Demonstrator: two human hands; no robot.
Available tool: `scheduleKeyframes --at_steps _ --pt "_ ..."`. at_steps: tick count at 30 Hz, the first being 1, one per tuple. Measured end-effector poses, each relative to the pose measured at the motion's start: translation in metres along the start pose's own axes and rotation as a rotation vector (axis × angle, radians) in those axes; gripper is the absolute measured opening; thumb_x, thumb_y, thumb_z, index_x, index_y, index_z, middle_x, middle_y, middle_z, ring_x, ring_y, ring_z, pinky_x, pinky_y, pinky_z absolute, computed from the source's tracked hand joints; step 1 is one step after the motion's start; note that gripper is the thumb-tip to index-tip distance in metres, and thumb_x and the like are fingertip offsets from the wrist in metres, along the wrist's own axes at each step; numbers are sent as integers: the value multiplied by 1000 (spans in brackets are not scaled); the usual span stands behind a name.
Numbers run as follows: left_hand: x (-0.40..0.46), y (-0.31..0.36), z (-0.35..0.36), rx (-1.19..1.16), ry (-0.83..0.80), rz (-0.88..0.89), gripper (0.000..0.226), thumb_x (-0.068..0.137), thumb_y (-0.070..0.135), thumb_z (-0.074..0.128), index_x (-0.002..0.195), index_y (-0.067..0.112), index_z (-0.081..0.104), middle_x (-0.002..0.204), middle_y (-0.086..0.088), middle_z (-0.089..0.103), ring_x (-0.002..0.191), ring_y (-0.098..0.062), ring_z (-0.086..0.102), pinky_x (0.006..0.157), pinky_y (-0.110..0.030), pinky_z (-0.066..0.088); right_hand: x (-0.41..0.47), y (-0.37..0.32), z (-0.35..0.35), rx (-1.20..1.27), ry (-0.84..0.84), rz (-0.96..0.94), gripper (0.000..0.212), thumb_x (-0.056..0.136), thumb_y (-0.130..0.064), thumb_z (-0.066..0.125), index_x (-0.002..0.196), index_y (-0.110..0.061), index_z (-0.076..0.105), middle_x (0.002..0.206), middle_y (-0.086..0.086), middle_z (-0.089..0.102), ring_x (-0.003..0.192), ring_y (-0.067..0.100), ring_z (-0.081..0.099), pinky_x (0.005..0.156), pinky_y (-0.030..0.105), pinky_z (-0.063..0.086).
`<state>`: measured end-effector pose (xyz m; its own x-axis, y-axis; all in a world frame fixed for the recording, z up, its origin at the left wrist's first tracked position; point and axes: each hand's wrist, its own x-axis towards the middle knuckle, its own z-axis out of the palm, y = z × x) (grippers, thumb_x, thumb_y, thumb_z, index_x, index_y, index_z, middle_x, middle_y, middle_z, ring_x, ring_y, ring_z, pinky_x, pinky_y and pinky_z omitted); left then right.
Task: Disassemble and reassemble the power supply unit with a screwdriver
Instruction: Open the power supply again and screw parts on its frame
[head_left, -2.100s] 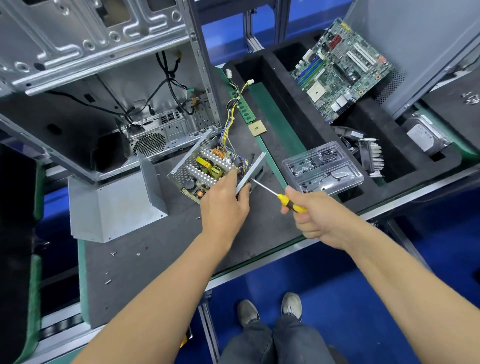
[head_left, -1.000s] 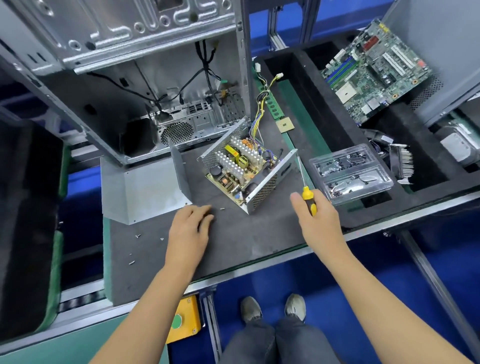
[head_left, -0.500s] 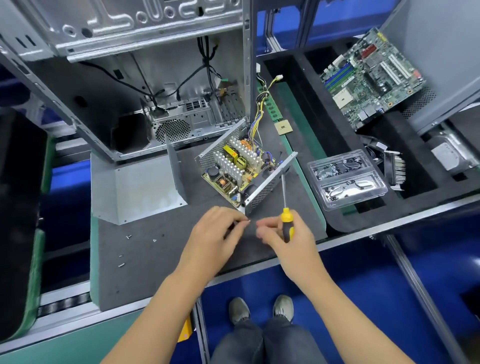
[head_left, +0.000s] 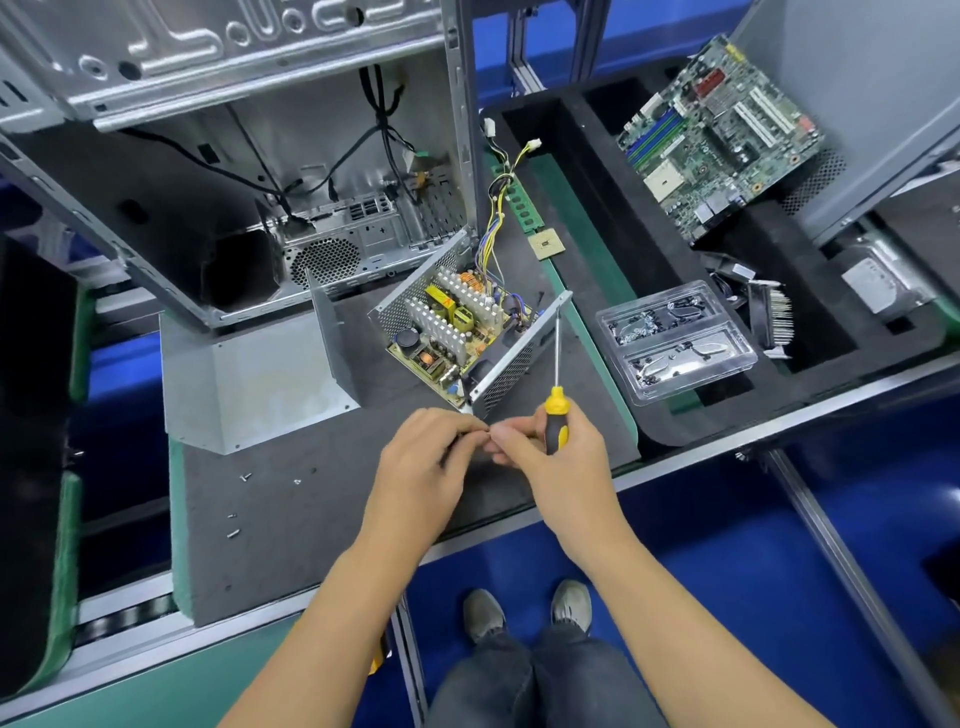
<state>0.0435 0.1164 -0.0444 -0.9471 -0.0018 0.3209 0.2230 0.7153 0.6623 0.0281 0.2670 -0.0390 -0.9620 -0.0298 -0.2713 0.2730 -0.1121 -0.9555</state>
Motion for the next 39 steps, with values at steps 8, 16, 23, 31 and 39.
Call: scheduleKeyframes --at_steps 8,16,23,31,39 --pt "13 4 10 -138 204 -202 14 88 4 72 101 8 75 96 0 70 88 0 61 78 -7 42 14 0 21 76 185 -13 17 88 -11 71 95 -19 58 88 -5 75 81 15 74 80 29 57" --pt "14 3 15 -210 119 -243 18 92 10 68 106 20 73 94 10 68 88 -1 62 75 -7 44 17 5 27 173 244 -8 16 89 -9 70 101 -9 61 90 -4 75 82 15 73 74 18 55" --pt "14 3 16 -296 75 -293 19 94 14 66 107 27 70 97 13 66 90 -8 62 74 -13 48 14 7 32 153 265 -14 15 87 -11 72 96 -18 62 91 -5 74 88 12 72 78 21 54" --pt "17 3 13 -261 63 -247 21 90 9 70 108 19 71 96 10 65 91 -5 61 76 -9 46 12 6 37 142 318 -7 17 87 -14 73 94 -24 61 92 -7 75 91 9 71 85 30 52" --pt "18 2 13 -200 82 -204 20 88 7 73 107 14 73 92 11 65 88 -2 61 77 -8 46 15 4 42 126 315 30 28 87 -16 71 72 -38 61 85 -5 72 84 12 69 78 28 52"
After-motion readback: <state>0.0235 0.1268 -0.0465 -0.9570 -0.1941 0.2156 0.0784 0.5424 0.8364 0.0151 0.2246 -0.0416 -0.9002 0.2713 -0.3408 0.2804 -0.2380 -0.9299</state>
